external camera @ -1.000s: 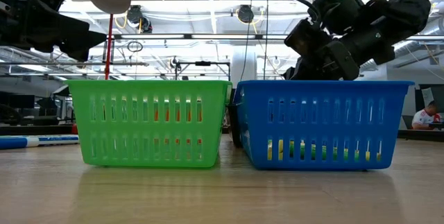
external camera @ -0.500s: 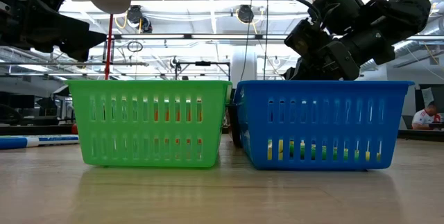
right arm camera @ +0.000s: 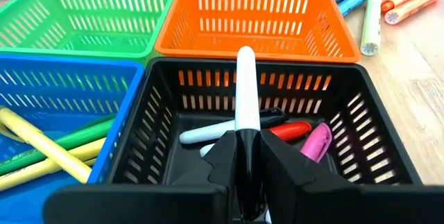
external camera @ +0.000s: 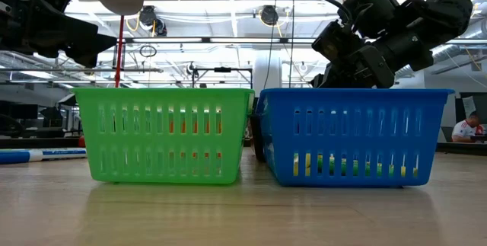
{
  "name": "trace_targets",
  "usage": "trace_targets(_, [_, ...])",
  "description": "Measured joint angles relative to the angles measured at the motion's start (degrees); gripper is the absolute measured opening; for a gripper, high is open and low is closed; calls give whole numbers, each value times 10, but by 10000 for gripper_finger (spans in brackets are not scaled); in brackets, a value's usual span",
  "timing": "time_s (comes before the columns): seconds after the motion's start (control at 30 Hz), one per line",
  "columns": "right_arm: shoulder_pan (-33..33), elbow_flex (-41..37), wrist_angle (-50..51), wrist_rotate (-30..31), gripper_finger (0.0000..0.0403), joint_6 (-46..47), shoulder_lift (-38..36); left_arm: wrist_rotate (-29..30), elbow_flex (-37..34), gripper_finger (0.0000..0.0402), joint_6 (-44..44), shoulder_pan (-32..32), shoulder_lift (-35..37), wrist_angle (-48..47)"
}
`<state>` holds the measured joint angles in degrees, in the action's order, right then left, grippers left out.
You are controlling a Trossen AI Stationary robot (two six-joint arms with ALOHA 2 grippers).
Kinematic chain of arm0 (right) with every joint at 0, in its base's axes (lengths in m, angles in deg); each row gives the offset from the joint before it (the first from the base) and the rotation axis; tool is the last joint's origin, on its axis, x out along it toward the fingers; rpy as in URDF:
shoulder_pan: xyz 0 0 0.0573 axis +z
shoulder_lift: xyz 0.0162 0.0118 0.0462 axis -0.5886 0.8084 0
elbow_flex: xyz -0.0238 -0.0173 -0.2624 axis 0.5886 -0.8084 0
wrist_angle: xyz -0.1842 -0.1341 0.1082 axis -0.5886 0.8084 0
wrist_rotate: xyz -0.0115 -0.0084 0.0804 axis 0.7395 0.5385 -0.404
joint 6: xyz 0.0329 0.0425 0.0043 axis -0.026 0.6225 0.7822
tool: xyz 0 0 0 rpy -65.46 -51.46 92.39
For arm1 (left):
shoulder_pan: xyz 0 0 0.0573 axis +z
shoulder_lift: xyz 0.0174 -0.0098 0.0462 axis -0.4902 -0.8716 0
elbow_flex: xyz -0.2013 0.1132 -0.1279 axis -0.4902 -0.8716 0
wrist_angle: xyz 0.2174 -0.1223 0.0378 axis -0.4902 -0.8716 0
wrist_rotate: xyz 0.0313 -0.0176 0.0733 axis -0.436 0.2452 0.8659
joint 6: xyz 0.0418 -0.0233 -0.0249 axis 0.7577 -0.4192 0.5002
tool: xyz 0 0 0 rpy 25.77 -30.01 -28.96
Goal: Pick & Place Markers
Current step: Put the black highlighter pen into the black basket
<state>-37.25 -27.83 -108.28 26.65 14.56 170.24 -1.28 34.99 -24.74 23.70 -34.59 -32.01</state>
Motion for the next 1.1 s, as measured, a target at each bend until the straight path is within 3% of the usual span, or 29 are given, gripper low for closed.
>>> trace_targets(1.1, [0,0,-5,0,43,-11,0,0,0,212,0,0,0,0])
